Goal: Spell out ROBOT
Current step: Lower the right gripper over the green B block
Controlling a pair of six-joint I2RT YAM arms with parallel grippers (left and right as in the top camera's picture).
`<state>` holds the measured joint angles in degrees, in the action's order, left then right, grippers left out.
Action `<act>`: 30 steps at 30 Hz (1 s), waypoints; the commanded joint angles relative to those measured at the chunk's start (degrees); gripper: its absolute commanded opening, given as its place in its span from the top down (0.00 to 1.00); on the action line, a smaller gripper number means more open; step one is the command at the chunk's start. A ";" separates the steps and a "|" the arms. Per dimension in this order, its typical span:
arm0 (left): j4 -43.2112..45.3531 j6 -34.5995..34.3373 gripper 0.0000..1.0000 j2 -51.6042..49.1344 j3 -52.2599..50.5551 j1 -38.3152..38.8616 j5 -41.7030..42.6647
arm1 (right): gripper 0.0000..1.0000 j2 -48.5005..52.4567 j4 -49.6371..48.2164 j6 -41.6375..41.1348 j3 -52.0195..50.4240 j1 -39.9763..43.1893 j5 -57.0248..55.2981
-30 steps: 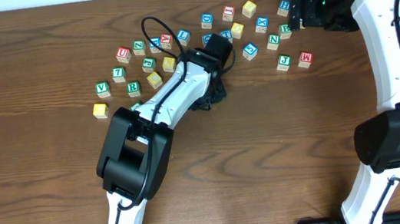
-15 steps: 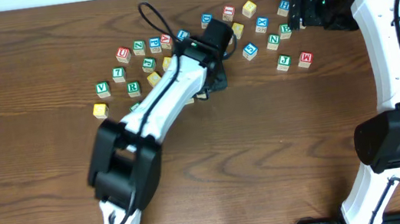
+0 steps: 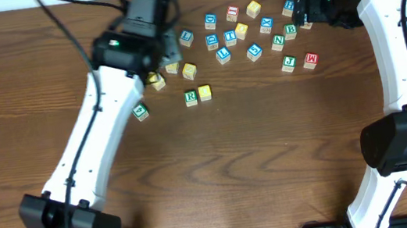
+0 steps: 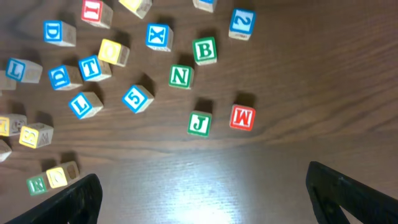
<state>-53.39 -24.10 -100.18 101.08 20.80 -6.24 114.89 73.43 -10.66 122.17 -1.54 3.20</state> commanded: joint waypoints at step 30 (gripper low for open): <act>-3.15 5.20 0.46 0.50 0.35 -9.75 -0.20 | 0.39 18.64 -16.68 -2.60 0.24 -0.37 -4.22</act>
<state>-56.38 -19.44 -100.18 101.06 11.29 -6.33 131.00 57.25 -13.17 122.17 -1.58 0.36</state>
